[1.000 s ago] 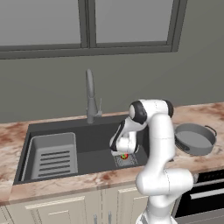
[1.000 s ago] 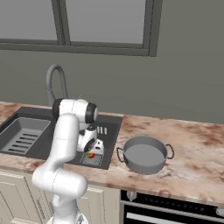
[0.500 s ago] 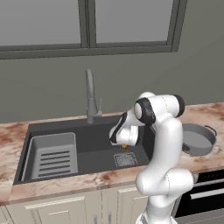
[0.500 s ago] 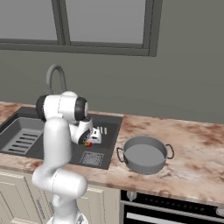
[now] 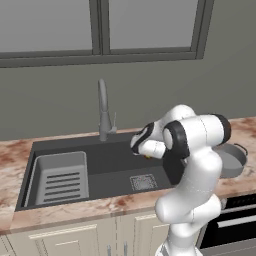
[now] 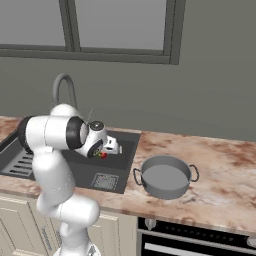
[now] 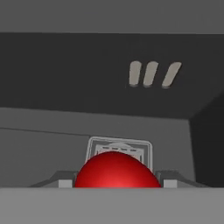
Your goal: Dump the tomato from the pot into the sink. Then turn on the water and wash the tomato. Then turn off the water and put the tomato back in the pot.
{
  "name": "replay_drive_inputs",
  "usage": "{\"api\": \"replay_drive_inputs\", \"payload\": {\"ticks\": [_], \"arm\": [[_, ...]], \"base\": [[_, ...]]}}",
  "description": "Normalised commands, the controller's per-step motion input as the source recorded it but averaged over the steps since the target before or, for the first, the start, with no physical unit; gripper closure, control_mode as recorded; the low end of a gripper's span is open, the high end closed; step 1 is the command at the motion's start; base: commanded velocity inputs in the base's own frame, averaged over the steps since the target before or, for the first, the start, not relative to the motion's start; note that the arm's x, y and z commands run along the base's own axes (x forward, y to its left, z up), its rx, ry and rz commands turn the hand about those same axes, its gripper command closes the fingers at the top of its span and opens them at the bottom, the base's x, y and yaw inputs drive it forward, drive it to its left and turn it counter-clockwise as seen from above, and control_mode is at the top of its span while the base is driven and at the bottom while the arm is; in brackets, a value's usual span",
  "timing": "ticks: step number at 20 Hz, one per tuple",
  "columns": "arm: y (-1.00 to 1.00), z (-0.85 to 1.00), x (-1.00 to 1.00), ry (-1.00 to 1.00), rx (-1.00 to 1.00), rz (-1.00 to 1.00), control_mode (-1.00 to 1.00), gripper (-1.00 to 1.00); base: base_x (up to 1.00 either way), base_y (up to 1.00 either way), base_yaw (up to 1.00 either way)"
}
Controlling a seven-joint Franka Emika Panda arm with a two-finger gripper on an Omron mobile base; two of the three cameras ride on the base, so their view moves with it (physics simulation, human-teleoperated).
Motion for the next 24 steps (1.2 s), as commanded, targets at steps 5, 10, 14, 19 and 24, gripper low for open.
{"api": "replay_drive_inputs", "payload": {"ticks": [5,10,14,19,24], "arm": [[-0.05,1.00,0.00,0.00,0.00,-0.02,-1.00,1.00],[-0.08,1.00,0.00,0.00,-0.01,-0.04,-1.00,1.00],[-0.23,1.00,0.00,0.00,-0.03,-0.05,-1.00,1.00],[-0.31,1.00,0.00,0.05,-0.02,-0.08,-1.00,1.00],[-0.50,0.87,-0.07,0.15,0.00,-0.09,-1.00,1.00]], "base": [[0.00,0.00,0.00],[0.00,0.00,0.00],[0.00,0.00,0.00],[0.00,0.00,0.00],[0.00,0.00,0.00]]}}
